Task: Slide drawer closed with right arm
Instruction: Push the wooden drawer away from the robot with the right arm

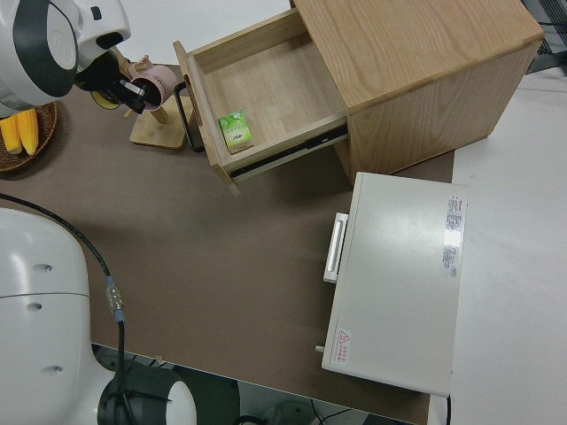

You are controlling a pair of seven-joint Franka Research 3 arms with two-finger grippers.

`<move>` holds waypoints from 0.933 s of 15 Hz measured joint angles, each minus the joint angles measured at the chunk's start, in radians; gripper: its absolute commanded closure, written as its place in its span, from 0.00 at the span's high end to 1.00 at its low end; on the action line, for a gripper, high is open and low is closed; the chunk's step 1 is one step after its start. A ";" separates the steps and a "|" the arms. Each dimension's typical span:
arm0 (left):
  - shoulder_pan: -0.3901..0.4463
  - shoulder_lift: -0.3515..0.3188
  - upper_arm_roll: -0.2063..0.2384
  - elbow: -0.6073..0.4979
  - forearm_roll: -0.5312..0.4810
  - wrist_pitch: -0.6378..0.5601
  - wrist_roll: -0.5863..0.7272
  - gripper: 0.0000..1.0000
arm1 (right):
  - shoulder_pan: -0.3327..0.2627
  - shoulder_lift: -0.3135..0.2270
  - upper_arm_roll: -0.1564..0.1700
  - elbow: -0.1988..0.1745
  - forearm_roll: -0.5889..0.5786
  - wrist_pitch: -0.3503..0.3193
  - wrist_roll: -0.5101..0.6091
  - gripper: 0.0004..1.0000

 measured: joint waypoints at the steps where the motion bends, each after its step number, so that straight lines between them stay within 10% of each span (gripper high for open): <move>1: 0.000 0.000 0.000 0.000 0.000 0.000 0.000 0.99 | 0.012 0.013 0.001 0.000 0.000 0.000 0.051 0.00; 14: 0.000 0.000 0.000 0.000 0.000 0.000 0.000 0.99 | 0.027 0.076 -0.013 -0.061 0.065 -0.004 0.492 0.00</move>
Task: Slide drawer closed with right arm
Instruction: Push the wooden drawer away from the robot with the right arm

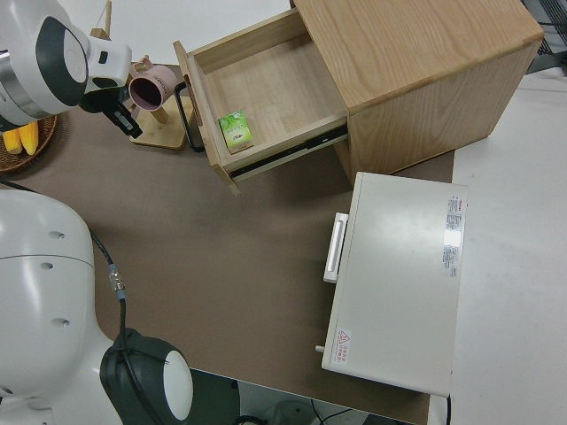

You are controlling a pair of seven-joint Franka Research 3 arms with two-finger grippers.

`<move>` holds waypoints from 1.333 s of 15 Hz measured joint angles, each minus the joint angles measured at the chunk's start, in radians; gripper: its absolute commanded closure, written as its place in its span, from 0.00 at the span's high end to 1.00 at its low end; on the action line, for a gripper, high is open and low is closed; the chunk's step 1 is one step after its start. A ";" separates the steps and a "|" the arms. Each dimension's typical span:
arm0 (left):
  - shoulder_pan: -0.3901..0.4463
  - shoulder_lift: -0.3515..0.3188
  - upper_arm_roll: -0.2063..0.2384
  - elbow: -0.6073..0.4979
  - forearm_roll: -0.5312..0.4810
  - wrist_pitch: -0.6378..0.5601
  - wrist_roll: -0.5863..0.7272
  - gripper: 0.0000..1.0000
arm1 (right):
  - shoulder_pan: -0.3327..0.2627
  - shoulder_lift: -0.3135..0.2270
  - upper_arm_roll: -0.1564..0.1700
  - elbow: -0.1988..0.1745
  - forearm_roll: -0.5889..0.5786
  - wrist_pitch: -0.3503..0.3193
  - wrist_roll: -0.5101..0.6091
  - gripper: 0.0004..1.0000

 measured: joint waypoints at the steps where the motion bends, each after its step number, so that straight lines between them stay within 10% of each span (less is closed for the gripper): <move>1: 0.000 0.000 0.000 0.000 0.000 0.000 0.000 0.99 | 0.000 0.006 0.001 -0.003 0.000 0.000 0.021 0.00; 20: 0.000 0.000 0.000 0.000 0.000 0.000 0.000 0.99 | -0.032 0.090 -0.022 -0.011 -0.053 0.110 0.103 0.00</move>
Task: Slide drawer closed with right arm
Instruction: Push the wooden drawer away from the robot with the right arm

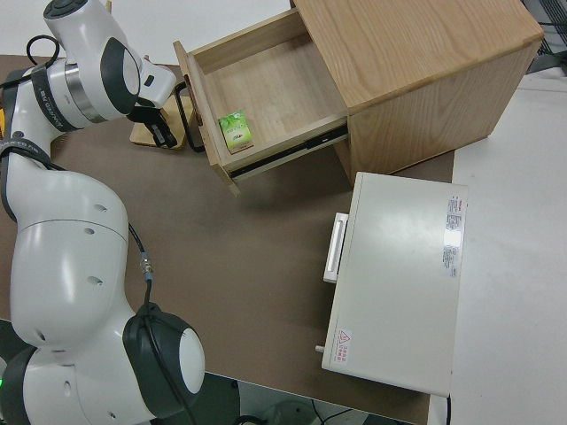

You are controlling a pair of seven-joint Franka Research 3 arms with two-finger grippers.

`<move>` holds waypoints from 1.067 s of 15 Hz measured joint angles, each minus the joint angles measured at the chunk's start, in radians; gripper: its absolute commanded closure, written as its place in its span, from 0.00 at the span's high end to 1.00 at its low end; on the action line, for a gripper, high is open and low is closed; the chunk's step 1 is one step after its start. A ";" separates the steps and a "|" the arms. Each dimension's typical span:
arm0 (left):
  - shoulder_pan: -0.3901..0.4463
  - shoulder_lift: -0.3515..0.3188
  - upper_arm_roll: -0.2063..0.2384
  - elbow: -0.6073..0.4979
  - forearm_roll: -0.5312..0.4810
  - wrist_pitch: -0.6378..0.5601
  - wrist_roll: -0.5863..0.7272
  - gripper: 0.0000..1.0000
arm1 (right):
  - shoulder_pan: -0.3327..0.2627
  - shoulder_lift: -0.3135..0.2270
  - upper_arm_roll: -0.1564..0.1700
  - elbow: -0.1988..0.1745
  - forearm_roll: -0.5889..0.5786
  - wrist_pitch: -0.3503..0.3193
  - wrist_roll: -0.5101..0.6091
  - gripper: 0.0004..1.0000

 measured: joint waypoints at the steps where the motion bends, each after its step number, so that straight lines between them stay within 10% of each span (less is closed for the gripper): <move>1: 0.000 0.000 0.000 0.000 0.000 0.000 0.000 0.99 | -0.005 0.001 -0.001 0.000 -0.004 0.006 0.000 0.00; 16: 0.000 0.000 0.000 0.000 0.000 0.000 0.000 0.99 | -0.121 0.032 -0.002 0.000 -0.036 0.121 -0.002 0.00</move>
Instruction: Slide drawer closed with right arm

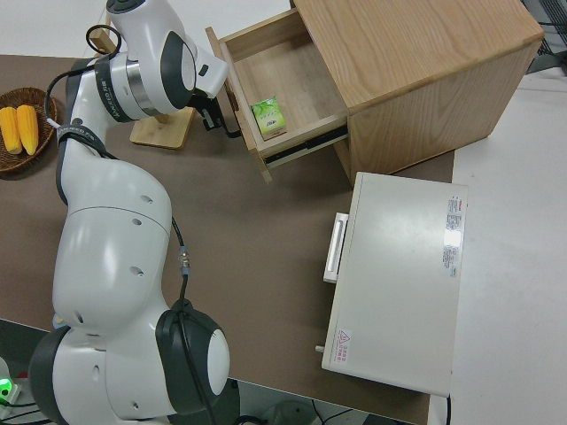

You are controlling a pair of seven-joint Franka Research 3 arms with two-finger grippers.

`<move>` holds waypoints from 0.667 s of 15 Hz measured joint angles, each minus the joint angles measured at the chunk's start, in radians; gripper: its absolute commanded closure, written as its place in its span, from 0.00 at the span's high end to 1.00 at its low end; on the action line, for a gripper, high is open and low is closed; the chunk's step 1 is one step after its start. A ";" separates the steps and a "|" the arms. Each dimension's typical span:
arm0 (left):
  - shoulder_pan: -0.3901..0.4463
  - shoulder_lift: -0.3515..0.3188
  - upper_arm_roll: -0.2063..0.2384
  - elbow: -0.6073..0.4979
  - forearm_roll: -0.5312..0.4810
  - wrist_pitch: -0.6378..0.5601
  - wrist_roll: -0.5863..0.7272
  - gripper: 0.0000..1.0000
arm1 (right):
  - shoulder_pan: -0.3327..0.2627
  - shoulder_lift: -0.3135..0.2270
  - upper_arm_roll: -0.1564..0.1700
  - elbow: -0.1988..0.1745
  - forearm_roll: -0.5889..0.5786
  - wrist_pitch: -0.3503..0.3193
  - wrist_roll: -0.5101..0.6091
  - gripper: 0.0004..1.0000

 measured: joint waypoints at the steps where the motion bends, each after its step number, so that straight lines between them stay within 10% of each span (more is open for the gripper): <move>1: 0.000 0.000 0.000 0.000 0.000 0.000 0.000 0.99 | -0.009 0.003 0.000 0.000 0.000 0.018 0.000 0.00; 10: 0.000 0.000 0.000 0.000 0.000 0.000 0.000 0.99 | -0.105 0.011 0.007 0.001 0.000 0.081 -0.132 0.00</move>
